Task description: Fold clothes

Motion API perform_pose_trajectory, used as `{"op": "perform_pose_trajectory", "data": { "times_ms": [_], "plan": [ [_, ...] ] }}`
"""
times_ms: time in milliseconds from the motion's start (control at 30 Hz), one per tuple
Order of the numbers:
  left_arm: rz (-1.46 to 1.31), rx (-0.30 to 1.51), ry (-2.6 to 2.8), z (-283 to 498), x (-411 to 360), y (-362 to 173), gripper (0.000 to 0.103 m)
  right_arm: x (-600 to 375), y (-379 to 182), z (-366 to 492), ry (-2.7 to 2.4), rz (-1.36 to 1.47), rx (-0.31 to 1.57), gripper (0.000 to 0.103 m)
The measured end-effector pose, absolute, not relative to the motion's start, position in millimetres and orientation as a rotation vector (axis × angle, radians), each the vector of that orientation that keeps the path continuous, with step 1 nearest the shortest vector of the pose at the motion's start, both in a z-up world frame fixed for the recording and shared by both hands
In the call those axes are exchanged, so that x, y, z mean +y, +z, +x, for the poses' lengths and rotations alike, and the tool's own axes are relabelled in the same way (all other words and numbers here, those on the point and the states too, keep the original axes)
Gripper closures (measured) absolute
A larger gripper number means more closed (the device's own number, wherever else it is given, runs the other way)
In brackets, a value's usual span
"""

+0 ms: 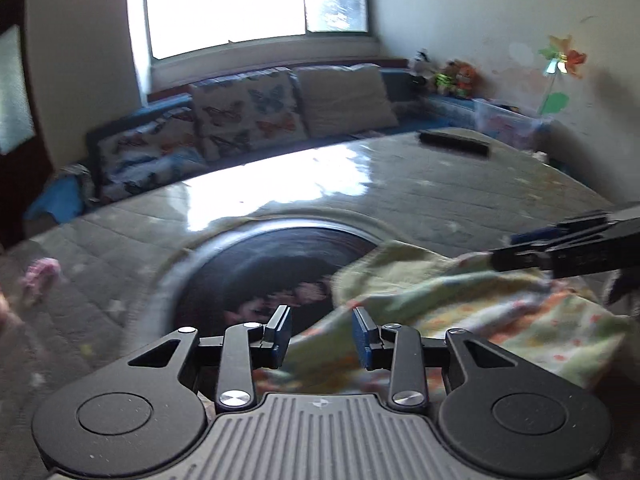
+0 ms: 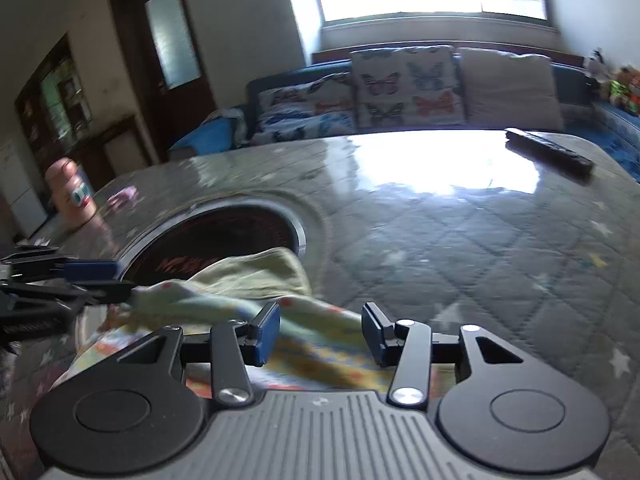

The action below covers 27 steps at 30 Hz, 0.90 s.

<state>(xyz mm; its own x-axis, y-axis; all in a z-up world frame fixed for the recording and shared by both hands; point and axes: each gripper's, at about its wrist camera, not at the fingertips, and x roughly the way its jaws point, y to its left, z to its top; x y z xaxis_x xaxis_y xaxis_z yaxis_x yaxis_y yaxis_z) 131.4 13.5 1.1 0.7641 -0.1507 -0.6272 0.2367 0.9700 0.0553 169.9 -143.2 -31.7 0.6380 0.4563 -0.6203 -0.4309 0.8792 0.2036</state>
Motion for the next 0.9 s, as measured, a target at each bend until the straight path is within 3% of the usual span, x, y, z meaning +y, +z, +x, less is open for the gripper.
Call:
{"op": "perform_pose_trajectory", "data": {
  "times_ms": [367,900],
  "plan": [
    [0.129,0.764,-0.258,183,-9,-30,0.068,-107,-44,189,0.528,-0.073,0.761,0.056],
    [0.143,0.747,-0.225,175,-12,-30,0.067,-90,-36,108,0.675,-0.213,0.709,0.056]
  ]
}}
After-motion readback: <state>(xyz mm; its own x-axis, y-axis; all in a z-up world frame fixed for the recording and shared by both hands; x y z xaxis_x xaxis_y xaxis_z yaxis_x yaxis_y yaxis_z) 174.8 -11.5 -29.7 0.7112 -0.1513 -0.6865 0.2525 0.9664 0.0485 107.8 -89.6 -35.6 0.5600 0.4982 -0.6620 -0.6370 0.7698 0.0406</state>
